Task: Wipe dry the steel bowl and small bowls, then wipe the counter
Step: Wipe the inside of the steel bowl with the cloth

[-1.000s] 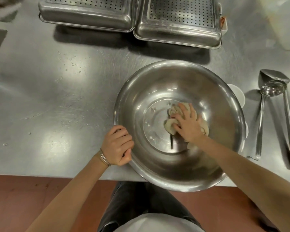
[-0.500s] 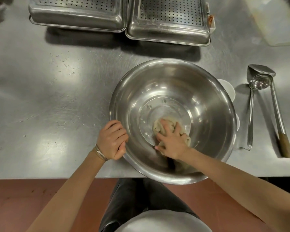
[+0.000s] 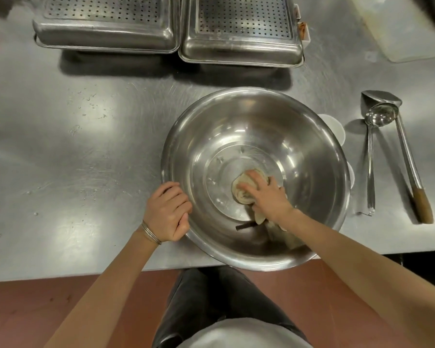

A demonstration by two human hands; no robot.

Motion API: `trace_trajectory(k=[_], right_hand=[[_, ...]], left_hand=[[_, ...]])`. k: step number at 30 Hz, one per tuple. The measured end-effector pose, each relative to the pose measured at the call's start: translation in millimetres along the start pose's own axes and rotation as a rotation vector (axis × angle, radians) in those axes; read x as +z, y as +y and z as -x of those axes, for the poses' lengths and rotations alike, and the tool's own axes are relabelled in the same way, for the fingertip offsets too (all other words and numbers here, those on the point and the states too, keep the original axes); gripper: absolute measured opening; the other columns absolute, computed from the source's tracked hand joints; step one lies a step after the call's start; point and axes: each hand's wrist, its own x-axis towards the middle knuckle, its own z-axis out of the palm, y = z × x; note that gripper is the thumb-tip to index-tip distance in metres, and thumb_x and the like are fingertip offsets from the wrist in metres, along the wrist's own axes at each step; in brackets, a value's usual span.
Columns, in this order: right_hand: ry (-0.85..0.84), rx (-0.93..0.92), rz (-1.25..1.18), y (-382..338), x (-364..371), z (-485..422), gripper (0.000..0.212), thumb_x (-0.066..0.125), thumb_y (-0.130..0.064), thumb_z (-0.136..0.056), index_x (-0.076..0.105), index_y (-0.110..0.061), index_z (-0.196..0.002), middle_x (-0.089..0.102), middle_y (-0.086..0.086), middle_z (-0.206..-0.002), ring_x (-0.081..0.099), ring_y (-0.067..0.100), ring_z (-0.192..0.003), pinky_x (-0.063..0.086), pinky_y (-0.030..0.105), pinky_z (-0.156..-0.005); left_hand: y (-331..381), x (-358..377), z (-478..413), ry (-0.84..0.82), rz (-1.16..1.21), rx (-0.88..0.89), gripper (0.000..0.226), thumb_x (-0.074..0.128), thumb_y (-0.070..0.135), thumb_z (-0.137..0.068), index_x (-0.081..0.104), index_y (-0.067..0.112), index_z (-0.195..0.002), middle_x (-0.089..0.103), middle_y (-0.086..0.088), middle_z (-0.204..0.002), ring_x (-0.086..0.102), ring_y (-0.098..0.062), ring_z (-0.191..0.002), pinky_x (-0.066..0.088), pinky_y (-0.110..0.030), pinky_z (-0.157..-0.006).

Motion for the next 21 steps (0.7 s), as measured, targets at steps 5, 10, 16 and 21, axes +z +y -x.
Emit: trace_trajectory(k=[5, 10, 16, 21], right_hand=[[0.075, -0.192, -0.326, -1, -37, 50, 0.054, 0.055, -0.026, -0.078, 0.044, -0.028, -0.131, 0.036, -0.002, -0.142, 0.037, 0.019, -0.13, 0.035, 0.04, -0.101], [0.33, -0.128, -0.15, -37, -45, 139, 0.048, 0.042, -0.052, -0.081, 0.042, -0.043, -0.128, 0.037, -0.008, -0.145, 0.048, 0.023, -0.1, 0.044, 0.039, -0.082], [0.471, -0.202, 0.1, -50, -18, 170, 0.03, 0.047, -0.048, -0.085, 0.055, -0.038, -0.111, 0.056, -0.003, -0.129, 0.052, 0.03, -0.091, 0.038, 0.043, -0.078], [0.592, -0.081, 0.227, 32, -18, 171, 0.036, 0.034, -0.058, -0.092, 0.056, -0.035, -0.108, 0.057, -0.002, -0.127, 0.045, 0.035, -0.097, 0.035, 0.04, -0.074]], left_hand=[[2, -10, 2, -0.112, -0.045, 0.037, 0.032, 0.038, 0.017, -0.079, 0.064, 0.009, -0.063, 0.062, -0.004, -0.066, 0.056, -0.022, -0.068, 0.04, -0.037, -0.095], [36, -13, 2, -0.102, -0.068, 0.104, 0.028, 0.045, 0.022, -0.08, 0.07, 0.011, -0.074, 0.068, -0.002, -0.078, 0.058, -0.019, -0.086, 0.042, -0.037, -0.095], [64, 8, 6, -0.097, -0.068, 0.1, 0.041, 0.032, 0.019, -0.085, 0.054, 0.014, -0.05, 0.049, 0.001, -0.049, 0.046, -0.017, -0.044, 0.028, -0.026, -0.055], [46, -4, 4, -0.123, -0.101, 0.128, 0.033, 0.036, 0.017, -0.078, 0.052, 0.013, -0.049, 0.048, 0.0, -0.048, 0.043, -0.018, -0.042, 0.026, -0.028, -0.054]])
